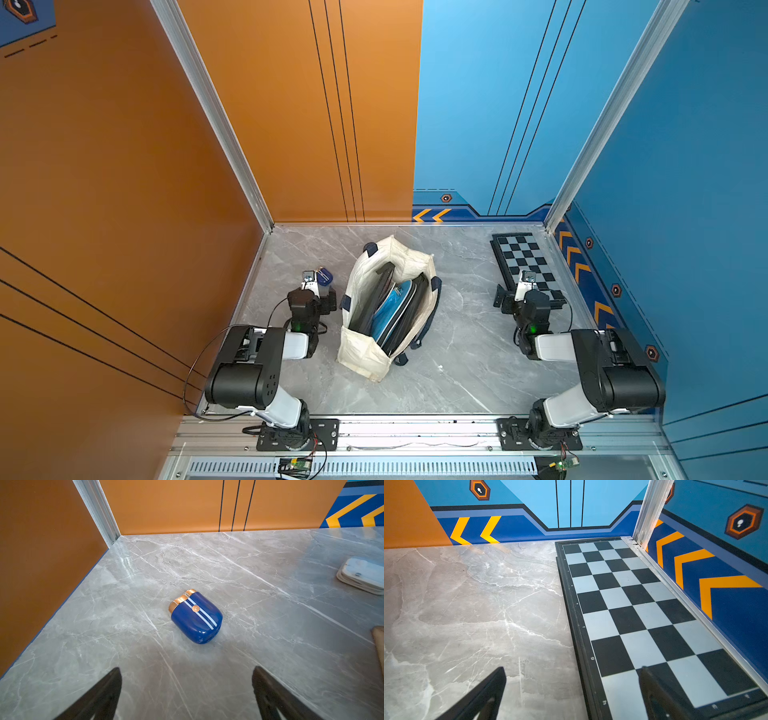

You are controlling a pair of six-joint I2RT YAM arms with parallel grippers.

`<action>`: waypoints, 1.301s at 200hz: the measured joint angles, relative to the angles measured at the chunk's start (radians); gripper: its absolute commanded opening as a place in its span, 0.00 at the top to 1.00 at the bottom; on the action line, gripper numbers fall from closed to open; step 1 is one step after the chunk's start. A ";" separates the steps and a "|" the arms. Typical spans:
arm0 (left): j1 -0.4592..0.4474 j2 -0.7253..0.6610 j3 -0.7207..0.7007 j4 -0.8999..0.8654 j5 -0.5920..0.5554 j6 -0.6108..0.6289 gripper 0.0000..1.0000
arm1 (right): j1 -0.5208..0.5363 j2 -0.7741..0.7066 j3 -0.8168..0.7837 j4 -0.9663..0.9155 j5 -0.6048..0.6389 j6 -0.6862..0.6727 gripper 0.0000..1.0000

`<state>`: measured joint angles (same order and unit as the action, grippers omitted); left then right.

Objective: Remove the ping pong set from the canvas bag
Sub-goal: Pick up the canvas bag from the center of the board.

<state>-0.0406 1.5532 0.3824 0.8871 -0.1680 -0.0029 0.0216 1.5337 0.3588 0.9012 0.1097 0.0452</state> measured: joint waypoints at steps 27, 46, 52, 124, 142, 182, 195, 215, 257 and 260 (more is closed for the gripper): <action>0.000 0.000 0.000 0.000 0.000 0.000 0.02 | 0.000 0.000 0.000 0.000 0.000 0.000 0.00; 0.000 0.000 0.000 0.000 0.000 0.000 0.02 | 0.000 0.000 0.000 0.000 0.000 0.000 0.00; 0.000 0.000 0.000 0.000 0.000 0.000 0.02 | 0.000 0.000 0.000 0.000 0.000 0.000 0.00; 0.000 0.000 0.000 0.000 -0.006 -0.001 0.02 | 0.000 0.000 0.000 0.000 0.000 0.001 0.00; -0.001 0.000 0.000 0.000 -0.010 0.000 0.01 | 0.000 0.000 0.000 0.000 0.000 0.004 0.00; -0.008 0.000 0.000 0.000 -0.016 0.000 0.00 | 0.000 0.000 0.000 0.000 0.000 0.004 0.00; -0.010 0.000 0.000 0.000 -0.019 0.000 0.00 | 0.000 0.000 0.000 0.000 0.000 0.004 0.00; -0.010 0.000 0.000 0.000 -0.023 0.000 0.01 | 0.002 0.000 0.000 0.000 0.002 0.003 0.00; -0.013 -0.049 0.041 -0.125 -0.079 -0.002 0.01 | 0.052 -0.048 0.001 -0.043 0.119 0.005 0.00; -0.013 -0.058 0.050 -0.143 -0.083 -0.001 0.01 | 0.054 -0.062 0.002 -0.056 0.130 0.006 0.00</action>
<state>-0.0540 1.4952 0.4324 0.7441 -0.2508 -0.0040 0.0753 1.4719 0.3603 0.8448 0.2401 0.0517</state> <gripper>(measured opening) 0.994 0.999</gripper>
